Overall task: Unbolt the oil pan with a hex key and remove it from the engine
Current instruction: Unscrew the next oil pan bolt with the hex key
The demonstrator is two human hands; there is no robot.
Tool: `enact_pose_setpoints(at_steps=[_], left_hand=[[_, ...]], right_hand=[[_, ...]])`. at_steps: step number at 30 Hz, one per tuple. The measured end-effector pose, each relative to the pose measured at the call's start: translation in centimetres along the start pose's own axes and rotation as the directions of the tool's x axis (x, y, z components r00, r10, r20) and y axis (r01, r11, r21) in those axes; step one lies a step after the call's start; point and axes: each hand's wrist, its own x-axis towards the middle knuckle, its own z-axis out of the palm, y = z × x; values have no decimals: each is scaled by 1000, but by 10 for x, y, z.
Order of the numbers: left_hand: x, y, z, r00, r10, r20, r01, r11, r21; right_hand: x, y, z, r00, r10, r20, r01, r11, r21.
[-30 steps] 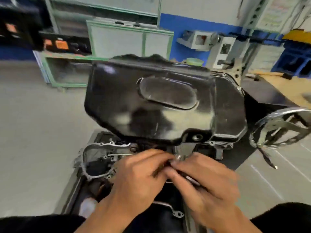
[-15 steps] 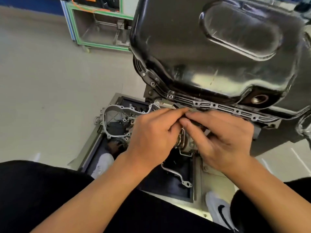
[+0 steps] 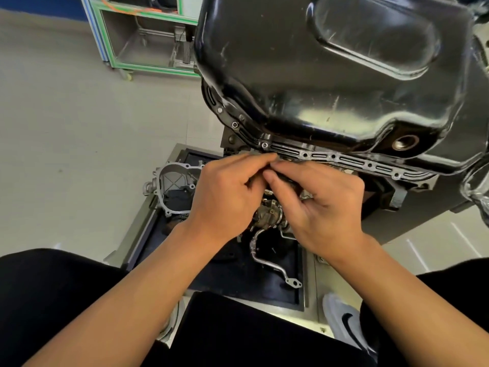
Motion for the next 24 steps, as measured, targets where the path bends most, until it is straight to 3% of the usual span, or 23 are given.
enact_pose_setpoints(at_steps=[24], left_hand=[[4,-6,11,997,36,-65,-39,998,-44]], right_hand=[[3,3,3,998,30,-55,-26,998,59]])
